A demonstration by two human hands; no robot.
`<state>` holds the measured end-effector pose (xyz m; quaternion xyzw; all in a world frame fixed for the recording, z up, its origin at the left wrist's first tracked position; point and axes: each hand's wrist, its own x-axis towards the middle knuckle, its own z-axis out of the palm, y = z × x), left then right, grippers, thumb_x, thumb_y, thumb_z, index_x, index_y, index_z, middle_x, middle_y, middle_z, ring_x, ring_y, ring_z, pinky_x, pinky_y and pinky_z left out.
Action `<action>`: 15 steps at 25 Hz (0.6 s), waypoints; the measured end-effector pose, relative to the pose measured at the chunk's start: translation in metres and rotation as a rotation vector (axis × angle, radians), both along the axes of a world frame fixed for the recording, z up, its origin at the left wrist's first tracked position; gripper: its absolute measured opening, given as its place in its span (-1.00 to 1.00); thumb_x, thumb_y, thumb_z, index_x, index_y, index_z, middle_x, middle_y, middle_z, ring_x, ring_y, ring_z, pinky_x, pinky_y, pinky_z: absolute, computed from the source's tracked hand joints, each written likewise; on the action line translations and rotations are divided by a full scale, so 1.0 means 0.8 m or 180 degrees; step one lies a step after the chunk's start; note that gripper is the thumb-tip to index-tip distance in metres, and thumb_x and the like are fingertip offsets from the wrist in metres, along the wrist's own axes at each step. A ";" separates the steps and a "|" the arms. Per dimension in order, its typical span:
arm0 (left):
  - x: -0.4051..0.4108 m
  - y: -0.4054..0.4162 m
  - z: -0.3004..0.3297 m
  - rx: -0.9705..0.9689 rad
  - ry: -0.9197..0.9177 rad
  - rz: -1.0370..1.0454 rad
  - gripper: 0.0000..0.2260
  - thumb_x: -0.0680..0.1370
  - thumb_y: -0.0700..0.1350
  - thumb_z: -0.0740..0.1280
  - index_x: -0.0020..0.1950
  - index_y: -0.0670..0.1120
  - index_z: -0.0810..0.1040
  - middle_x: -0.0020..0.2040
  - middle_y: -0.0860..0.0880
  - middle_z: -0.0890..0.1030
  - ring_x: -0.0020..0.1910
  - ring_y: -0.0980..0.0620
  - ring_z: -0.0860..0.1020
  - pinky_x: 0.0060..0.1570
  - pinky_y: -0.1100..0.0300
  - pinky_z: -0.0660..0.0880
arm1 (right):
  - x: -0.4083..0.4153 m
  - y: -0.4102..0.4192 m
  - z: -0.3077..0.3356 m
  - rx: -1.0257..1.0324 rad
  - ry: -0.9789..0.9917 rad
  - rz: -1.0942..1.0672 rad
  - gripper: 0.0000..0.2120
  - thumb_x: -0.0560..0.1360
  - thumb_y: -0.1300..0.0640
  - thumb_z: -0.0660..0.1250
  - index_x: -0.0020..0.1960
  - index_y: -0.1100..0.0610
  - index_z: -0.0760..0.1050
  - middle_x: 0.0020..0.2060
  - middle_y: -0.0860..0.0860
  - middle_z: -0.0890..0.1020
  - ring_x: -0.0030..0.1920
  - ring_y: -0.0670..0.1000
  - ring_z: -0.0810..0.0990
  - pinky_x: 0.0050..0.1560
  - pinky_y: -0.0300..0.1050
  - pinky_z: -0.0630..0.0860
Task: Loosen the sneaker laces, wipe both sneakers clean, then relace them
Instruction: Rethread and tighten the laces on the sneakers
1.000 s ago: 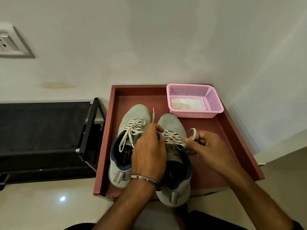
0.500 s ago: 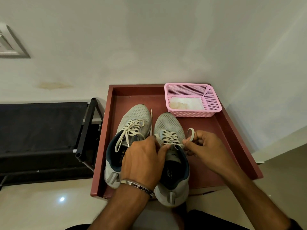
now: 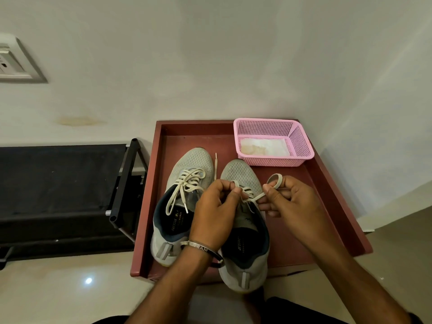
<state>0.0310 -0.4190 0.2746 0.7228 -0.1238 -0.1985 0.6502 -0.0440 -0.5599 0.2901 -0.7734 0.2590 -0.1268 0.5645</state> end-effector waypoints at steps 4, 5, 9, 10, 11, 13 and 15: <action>-0.004 -0.002 0.001 -0.0049 -0.0208 -0.0057 -0.93 0.64 -0.17 0.26 -0.04 -0.09 0.51 -0.15 0.00 0.71 -0.09 0.12 0.66 0.02 0.14 0.57 | -0.001 -0.001 0.000 0.0027 0.0114 -0.0040 -0.92 0.57 0.13 0.35 -0.03 0.14 0.55 -0.26 -0.02 0.73 -0.24 -0.04 0.72 -0.22 -0.12 0.62; -0.005 0.000 0.001 0.0206 -0.0412 -0.0086 -0.93 0.64 -0.15 0.25 -0.03 -0.07 0.49 -0.17 0.04 0.70 -0.11 0.17 0.65 0.01 0.15 0.56 | -0.001 -0.001 -0.001 0.0027 0.0124 -0.0067 -0.93 0.57 0.14 0.35 -0.04 0.15 0.55 -0.26 -0.02 0.73 -0.26 -0.04 0.72 -0.23 -0.12 0.61; -0.004 0.004 0.003 0.0816 -0.0871 -0.0028 -0.94 0.65 -0.10 0.24 -0.03 0.01 0.44 -0.22 0.14 0.68 -0.14 0.27 0.61 -0.02 0.12 0.53 | -0.001 -0.005 -0.006 0.0038 0.0264 -0.0145 -0.92 0.57 0.15 0.34 -0.04 0.16 0.54 -0.29 -0.03 0.73 -0.30 -0.04 0.71 -0.32 -0.21 0.58; -0.003 0.004 0.004 0.0788 -0.0792 -0.0038 -0.95 0.64 -0.10 0.24 -0.02 0.01 0.45 -0.22 0.14 0.69 -0.14 0.27 0.61 -0.02 0.11 0.53 | -0.001 -0.006 -0.008 0.0037 0.0283 -0.0144 -0.92 0.57 0.15 0.34 -0.04 0.16 0.54 -0.29 -0.03 0.73 -0.30 -0.03 0.71 -0.32 -0.21 0.58; -0.003 0.003 0.005 0.0766 -0.0723 -0.0055 -0.96 0.64 -0.09 0.25 0.00 0.02 0.45 -0.22 0.14 0.69 -0.15 0.27 0.61 -0.02 0.10 0.54 | -0.001 -0.007 -0.008 0.0037 0.0275 -0.0150 -0.92 0.57 0.15 0.34 -0.04 0.17 0.54 -0.29 -0.03 0.73 -0.30 -0.03 0.71 -0.30 -0.19 0.58; -0.004 0.002 0.005 0.0818 -0.0763 -0.0095 -0.98 0.63 -0.09 0.27 0.02 0.04 0.48 -0.22 0.15 0.69 -0.17 0.26 0.61 -0.07 0.13 0.54 | 0.000 -0.005 -0.007 0.0085 0.0099 -0.0240 -0.93 0.56 0.16 0.36 -0.04 0.17 0.56 -0.29 0.00 0.73 -0.29 -0.02 0.71 -0.28 -0.15 0.59; -0.005 0.001 0.004 0.0989 -0.1028 -0.0196 -0.94 0.62 -0.08 0.28 0.04 0.05 0.53 -0.24 0.15 0.68 -0.19 0.24 0.61 -0.14 0.17 0.52 | 0.003 -0.001 -0.002 0.0268 -0.0304 -0.0404 -0.94 0.54 0.19 0.39 -0.04 0.19 0.59 -0.29 0.06 0.72 -0.28 0.02 0.72 -0.28 -0.17 0.59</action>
